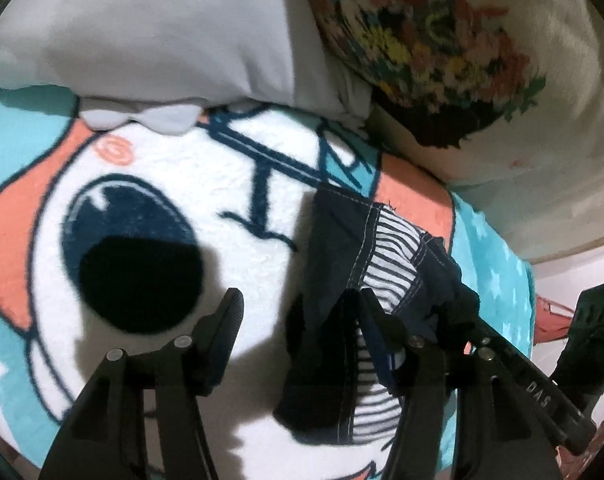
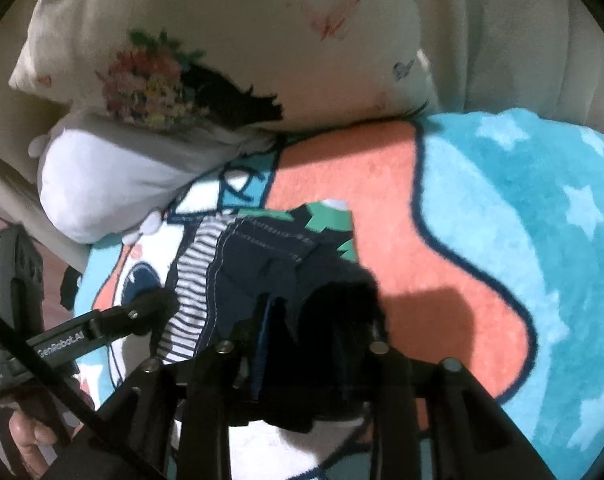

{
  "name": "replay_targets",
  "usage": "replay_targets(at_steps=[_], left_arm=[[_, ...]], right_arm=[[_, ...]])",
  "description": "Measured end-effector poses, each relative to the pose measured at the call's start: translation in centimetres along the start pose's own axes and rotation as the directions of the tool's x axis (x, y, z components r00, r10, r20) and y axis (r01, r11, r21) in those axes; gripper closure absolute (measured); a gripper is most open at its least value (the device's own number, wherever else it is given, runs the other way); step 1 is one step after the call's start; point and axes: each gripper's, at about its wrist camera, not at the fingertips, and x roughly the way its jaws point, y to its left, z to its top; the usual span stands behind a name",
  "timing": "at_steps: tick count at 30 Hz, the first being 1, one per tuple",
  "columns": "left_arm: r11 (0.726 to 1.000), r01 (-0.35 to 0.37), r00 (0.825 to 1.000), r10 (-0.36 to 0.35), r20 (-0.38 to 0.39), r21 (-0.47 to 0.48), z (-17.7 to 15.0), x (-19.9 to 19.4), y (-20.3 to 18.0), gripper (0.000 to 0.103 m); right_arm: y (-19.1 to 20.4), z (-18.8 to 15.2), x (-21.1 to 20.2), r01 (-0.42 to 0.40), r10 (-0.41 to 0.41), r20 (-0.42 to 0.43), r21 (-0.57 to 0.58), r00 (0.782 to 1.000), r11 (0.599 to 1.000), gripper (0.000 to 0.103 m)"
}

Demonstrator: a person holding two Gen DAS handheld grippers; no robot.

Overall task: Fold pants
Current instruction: 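Open both grippers and lift them away from the pants bundle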

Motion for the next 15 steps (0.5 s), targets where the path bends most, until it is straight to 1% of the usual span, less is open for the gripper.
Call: replay_targets(at_steps=[1,4,7,9,10,12,13,14,15], left_arm=[[1.0,-0.011,1.0,0.011,0.012,0.0,-0.1,-0.5,0.1,0.045],[0.999,-0.051,0.998,0.051,0.033,0.013,-0.5,-1.7,0.1,0.045],[0.995,-0.088,0.995,0.086,0.05,0.041,-1.2,-2.3,-0.5,0.045],[0.989,-0.121,0.992,0.117,0.05,0.087,-1.9,-2.0,-1.4,0.045],[0.983,-0.144,0.989,0.14,0.043,0.114,-2.3,-1.5,-1.8,0.045],[0.973,-0.179,0.984,0.177,0.026,0.147,-3.1,-0.2,-2.3,0.045],[0.97,-0.187,0.982,0.186,0.02,0.158,-3.5,0.4,-2.4,0.045],[0.965,-0.199,0.98,0.198,0.024,0.172,-3.8,1.0,-2.5,0.043],[0.96,-0.213,0.977,0.211,0.032,0.183,-3.9,1.3,-2.5,0.041]], right_arm=[[-0.3,0.1,-0.6,0.002,-0.002,0.011,0.014,1.0,1.0,0.063],[-1.5,0.0,-1.8,-0.019,0.017,0.037,0.07,0.999,0.997,0.063],[-2.0,-0.8,-2.7,-0.019,0.015,0.048,0.089,0.999,0.996,0.063],[-1.4,-1.3,-3.1,-0.008,0.006,0.053,0.054,0.999,0.999,0.063],[-0.8,-1.8,-3.1,0.003,-0.004,0.05,0.018,0.999,1.0,0.063],[0.4,-2.7,-2.4,0.036,-0.035,0.022,-0.055,0.999,0.998,0.063],[0.5,-3.0,-1.9,0.049,-0.048,0.009,-0.07,0.999,0.996,0.062],[0.5,-3.4,-1.1,0.064,-0.065,-0.012,-0.08,0.998,0.995,0.061],[0.3,-3.7,-0.7,0.076,-0.078,-0.021,-0.083,0.997,0.994,0.055]])
